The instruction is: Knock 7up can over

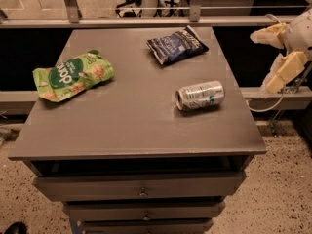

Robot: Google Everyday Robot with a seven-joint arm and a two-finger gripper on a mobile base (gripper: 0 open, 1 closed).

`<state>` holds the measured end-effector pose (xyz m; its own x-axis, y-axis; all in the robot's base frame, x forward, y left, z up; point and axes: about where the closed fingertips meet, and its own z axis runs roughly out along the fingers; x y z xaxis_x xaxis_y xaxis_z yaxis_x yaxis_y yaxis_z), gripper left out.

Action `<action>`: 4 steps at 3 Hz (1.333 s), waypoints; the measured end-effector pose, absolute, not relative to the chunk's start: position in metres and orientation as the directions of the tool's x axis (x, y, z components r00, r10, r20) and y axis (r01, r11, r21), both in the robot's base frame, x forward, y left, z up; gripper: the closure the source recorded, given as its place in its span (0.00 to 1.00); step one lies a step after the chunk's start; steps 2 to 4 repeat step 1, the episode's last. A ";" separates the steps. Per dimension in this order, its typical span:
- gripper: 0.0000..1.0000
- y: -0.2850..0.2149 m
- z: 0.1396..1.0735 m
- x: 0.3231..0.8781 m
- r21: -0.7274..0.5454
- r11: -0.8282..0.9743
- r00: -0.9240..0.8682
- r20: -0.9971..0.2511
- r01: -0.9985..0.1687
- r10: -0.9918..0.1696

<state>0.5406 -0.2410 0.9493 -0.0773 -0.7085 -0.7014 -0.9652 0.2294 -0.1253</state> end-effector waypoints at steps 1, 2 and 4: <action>0.00 -0.241 0.949 0.541 -0.125 0.230 -0.077 -0.702 -0.965 -0.708; 0.00 -0.241 0.949 0.541 -0.125 0.230 -0.077 -0.702 -0.965 -0.708; 0.00 -0.241 0.949 0.541 -0.125 0.230 -0.077 -0.702 -0.965 -0.708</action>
Offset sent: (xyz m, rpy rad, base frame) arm 0.0000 0.0000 0.0000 0.0000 0.0000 0.0000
